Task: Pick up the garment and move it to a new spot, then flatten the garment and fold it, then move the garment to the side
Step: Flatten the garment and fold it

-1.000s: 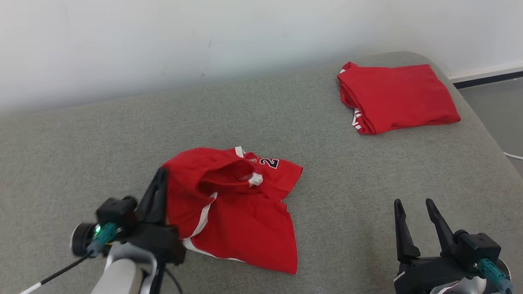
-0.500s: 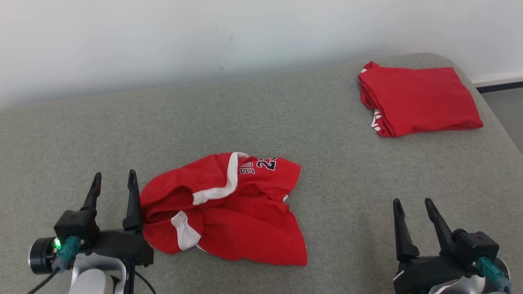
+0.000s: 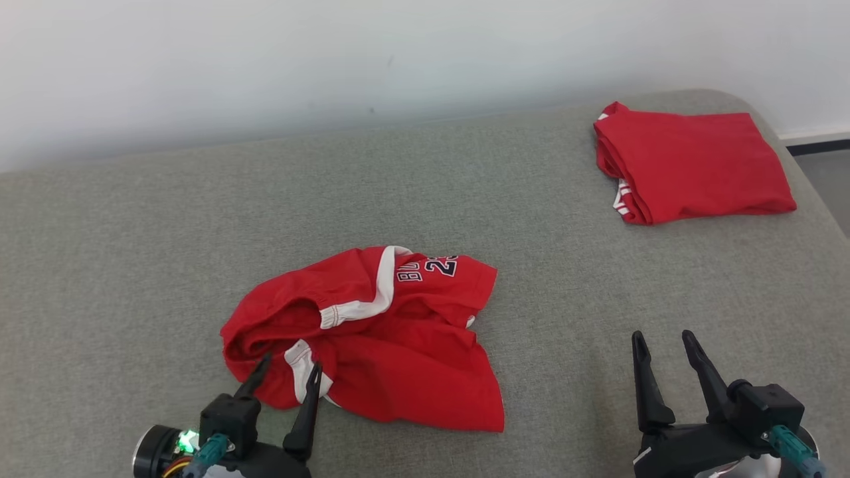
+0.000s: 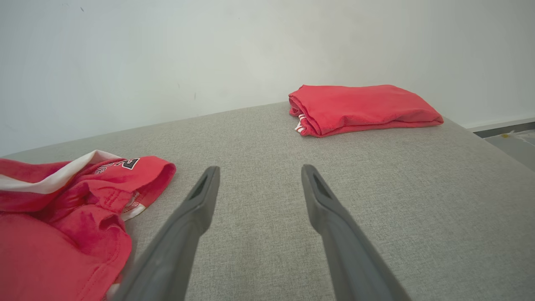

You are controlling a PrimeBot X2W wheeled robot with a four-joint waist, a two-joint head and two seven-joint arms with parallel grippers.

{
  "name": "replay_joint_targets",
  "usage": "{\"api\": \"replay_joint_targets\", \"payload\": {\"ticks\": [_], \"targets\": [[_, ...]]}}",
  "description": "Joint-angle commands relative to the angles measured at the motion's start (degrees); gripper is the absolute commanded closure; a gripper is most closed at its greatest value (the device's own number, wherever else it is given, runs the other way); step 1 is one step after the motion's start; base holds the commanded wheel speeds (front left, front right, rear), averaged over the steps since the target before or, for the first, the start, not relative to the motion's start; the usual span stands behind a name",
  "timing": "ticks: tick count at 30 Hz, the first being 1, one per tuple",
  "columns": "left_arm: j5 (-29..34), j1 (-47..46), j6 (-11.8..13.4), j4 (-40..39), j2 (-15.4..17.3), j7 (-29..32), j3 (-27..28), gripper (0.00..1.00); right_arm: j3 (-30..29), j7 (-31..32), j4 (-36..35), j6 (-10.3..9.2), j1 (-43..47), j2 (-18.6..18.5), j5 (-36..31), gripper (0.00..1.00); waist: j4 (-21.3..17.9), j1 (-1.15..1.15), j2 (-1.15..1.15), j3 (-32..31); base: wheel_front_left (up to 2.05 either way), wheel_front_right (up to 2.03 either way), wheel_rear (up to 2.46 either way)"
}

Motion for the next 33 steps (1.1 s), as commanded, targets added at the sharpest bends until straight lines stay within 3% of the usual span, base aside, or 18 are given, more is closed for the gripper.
{"api": "replay_joint_targets", "payload": {"ticks": [1, 10, 11, 12, 13, 19, 24, 29, 33], "targets": [[0.79, -0.09, 0.12, 0.67, 0.67, 0.68, -0.33, 0.00, 0.09, -0.36, 0.06, -0.16, -0.27, 0.11, 0.47, 0.00, -0.88, 0.00, 0.00, 0.66, 0.00, 0.00, 0.00], [0.74, -4.02, 0.40, 6.42, 2.22, 1.29, 0.06, 0.00, 0.10, -1.26, 1.34, -0.16, -1.09, 0.12, 0.60, 0.00, -4.28, 0.00, 0.00, 2.07, 0.00, 0.00, 0.00], [0.75, -4.29, 0.25, 7.50, 2.48, 1.99, -0.08, 0.16, 0.09, -1.33, 1.42, -0.16, -1.13, 0.12, 0.62, 0.00, -4.53, 0.00, 0.00, 2.10, 0.00, 0.00, 0.00], [0.44, -4.61, 0.04, 8.29, 2.52, 2.54, -0.19, 0.90, 0.13, -1.32, 1.51, -0.16, -1.15, 0.13, 0.63, 0.00, -4.69, 0.00, 0.00, 2.10, 0.00, 0.00, 0.00], [-0.01, -5.01, 0.06, 8.70, 2.36, 2.51, -0.08, 1.00, 0.00, -1.41, 1.54, -0.16, -1.13, 0.14, 0.66, 0.00, -4.75, 0.00, 0.00, 2.10, 0.00, 0.00, 0.00], [-1.50, -6.13, -0.81, 6.88, 0.95, 0.51, -0.80, 1.00, -1.08, -1.53, 1.60, -0.16, -0.32, 0.14, 0.23, 0.00, -2.72, 0.00, 0.00, 0.74, 0.00, 0.00, 0.00], [-5.10, -4.50, -0.81, -3.94, -2.45, -0.84, -0.58, 1.00, -1.75, -0.72, 0.97, -0.16, 0.54, 0.13, -0.41, 0.00, 2.44, 0.00, 0.00, -0.99, 0.00, 0.00, 0.00], [-6.74, -0.17, 0.43, -9.07, -2.20, 0.41, 0.20, 1.00, -1.75, -0.13, 0.51, -0.16, 0.83, 0.12, -0.64, 0.00, 5.94, 0.00, 0.00, -1.55, 0.00, 0.00, 0.00], [-6.80, 5.05, 0.56, -7.62, 0.23, 1.26, 0.74, 1.00, -0.96, 0.48, 0.11, -0.16, 0.49, 0.13, -0.62, 0.00, 7.84, 0.00, 0.00, -1.57, 0.00, 0.00, 0.00]]}}
